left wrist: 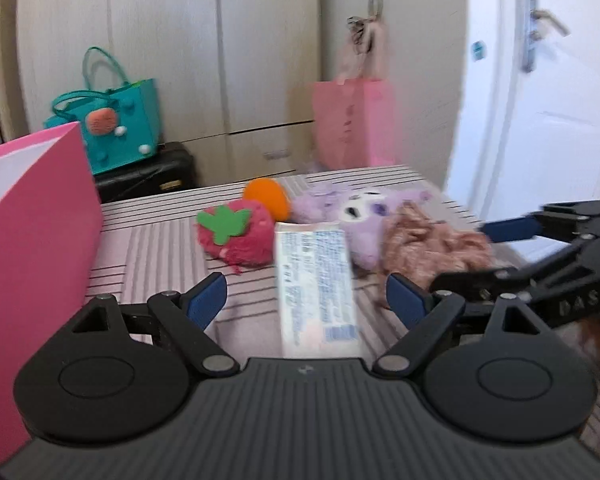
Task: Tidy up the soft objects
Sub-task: 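Move the right tool to the pink floral scrunchie while the left tool approaches the white tissue pack, then grasp the scrunchie with the right gripper while the left gripper grasps the tissue pack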
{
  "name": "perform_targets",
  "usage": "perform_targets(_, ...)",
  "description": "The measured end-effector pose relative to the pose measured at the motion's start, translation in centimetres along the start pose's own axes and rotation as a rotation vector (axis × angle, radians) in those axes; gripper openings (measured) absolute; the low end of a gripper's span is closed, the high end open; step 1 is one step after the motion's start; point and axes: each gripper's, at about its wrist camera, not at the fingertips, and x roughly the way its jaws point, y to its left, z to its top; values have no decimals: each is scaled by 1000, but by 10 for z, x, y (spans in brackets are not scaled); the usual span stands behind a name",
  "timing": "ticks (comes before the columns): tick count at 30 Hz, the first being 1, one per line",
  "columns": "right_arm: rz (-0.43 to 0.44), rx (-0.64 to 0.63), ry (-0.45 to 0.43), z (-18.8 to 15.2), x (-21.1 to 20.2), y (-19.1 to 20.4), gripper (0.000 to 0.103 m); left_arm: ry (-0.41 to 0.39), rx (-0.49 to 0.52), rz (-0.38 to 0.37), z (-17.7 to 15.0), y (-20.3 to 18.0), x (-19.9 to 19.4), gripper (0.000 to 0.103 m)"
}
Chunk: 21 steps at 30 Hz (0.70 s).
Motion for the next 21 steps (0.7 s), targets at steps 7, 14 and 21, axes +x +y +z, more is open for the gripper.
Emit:
perform_targets(7,16,21,61,0,11,-3,96,53,-42,-31,0,2,14,77)
perform_targets(14,-2,-45,65,-7,7,13,96,89,-41,-17,-10,-2,17,47)
perform_targets(21,21,-46,21,-11,-5,21,51,52,-150,-107,-16,11,-2,40)
